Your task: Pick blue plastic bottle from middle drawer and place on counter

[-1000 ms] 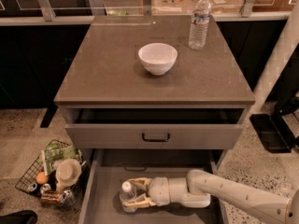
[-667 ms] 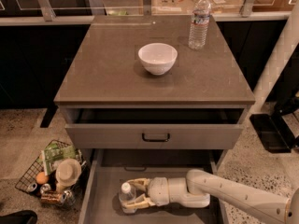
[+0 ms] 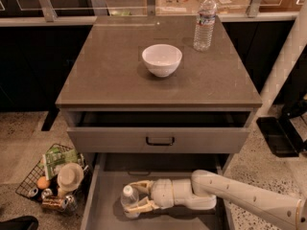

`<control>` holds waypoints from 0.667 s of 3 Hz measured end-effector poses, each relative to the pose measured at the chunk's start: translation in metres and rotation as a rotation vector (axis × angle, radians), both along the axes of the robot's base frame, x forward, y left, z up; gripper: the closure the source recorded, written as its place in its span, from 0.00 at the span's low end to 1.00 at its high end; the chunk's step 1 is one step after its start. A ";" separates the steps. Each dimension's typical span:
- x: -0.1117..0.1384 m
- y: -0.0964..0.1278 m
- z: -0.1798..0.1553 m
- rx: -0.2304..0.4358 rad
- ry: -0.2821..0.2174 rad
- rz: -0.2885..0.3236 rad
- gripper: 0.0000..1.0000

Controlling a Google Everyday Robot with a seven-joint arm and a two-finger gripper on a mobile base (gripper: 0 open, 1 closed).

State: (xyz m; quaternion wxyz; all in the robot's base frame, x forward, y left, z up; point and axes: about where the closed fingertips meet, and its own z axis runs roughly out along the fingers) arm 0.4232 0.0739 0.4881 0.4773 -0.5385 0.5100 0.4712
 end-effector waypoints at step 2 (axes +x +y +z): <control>-0.017 -0.008 0.103 0.002 -0.046 -0.036 1.00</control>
Offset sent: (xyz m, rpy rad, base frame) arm -0.0269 -0.0248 0.1748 0.0310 -0.0575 -0.1046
